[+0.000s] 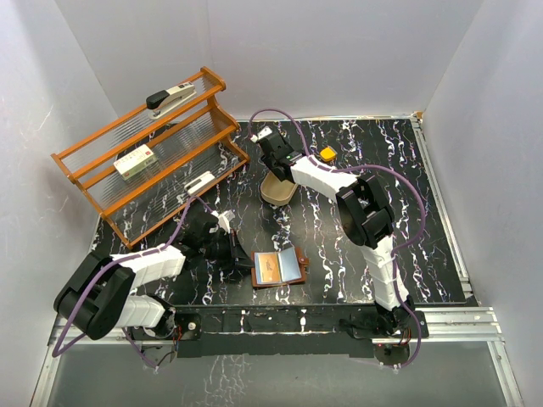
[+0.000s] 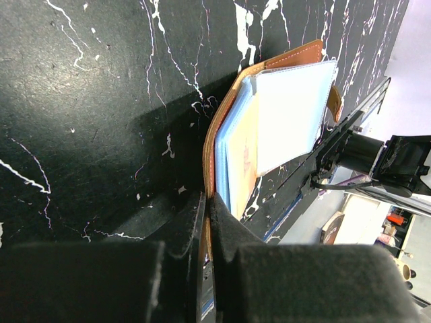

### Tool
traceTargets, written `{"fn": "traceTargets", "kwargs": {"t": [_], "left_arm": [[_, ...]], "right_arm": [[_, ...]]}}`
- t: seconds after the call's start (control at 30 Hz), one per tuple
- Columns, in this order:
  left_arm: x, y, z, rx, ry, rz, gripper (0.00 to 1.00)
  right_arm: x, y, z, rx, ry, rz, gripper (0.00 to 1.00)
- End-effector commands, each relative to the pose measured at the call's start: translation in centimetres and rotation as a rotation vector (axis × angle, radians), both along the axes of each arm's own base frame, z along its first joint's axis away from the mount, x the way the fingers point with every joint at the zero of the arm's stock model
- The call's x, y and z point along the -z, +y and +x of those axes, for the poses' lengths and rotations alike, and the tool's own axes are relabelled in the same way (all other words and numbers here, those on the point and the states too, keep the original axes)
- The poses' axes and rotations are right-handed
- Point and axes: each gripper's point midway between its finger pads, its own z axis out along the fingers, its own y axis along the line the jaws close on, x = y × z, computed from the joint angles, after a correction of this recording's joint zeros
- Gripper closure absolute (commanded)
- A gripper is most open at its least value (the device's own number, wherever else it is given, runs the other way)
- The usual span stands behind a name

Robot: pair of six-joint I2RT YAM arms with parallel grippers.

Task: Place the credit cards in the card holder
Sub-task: Pick up the credit card from the storage box.

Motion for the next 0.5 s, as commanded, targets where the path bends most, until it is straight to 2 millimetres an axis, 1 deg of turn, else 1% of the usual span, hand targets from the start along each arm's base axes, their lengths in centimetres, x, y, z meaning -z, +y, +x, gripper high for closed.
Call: {"fn": "traceTargets", "kwargs": {"t": [0.0, 0.27, 0.47], "left_arm": [[-0.6, -0.3, -0.1, 0.019, -0.016, -0.016, 1.0], [-0.4, -0.2, -0.1, 0.017, -0.014, -0.014, 1.0], [-0.4, -0.2, -0.1, 0.016, -0.016, -0.013, 1.0]], "right_arm": [[-4.9, 0.0, 1.9, 0.026, -0.116, 0.045, 0.58], [-5.5, -0.3, 1.8, 0.033, -0.127, 0.05, 0.65], [-6.4, -0.5, 2.0, 0.037, -0.142, 0.05, 0.71]]}}
